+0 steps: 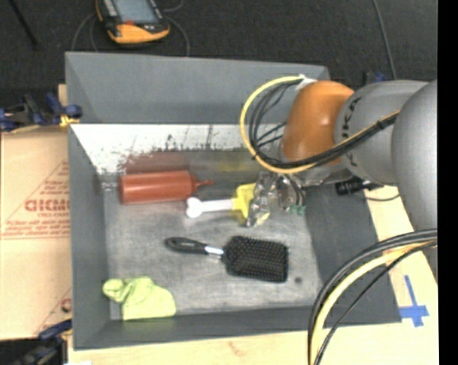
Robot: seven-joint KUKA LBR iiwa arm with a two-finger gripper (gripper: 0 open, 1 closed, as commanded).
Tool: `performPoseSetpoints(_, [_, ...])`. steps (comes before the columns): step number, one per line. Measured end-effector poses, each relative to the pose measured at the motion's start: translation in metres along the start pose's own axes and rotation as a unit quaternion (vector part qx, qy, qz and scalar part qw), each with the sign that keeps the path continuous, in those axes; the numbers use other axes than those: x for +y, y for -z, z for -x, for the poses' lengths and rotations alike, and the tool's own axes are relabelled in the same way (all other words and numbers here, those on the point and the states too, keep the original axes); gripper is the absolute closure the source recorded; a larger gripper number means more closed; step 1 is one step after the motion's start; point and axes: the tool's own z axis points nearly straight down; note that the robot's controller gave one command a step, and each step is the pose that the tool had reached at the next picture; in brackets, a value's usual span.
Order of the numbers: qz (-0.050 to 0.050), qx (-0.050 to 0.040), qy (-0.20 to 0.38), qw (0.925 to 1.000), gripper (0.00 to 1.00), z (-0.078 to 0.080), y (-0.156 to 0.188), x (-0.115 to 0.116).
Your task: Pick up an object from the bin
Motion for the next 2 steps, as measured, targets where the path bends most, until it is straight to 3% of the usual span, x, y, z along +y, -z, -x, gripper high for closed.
performPoseSetpoints(1, [-0.001, 0.0100, 0.006, 0.9999, 1.00, -0.015, 0.036, 0.001])
performPoseSetpoints(2, [-0.001, 0.0095, 0.008, 0.9999, 1.00, -0.013, 0.058, 0.002])
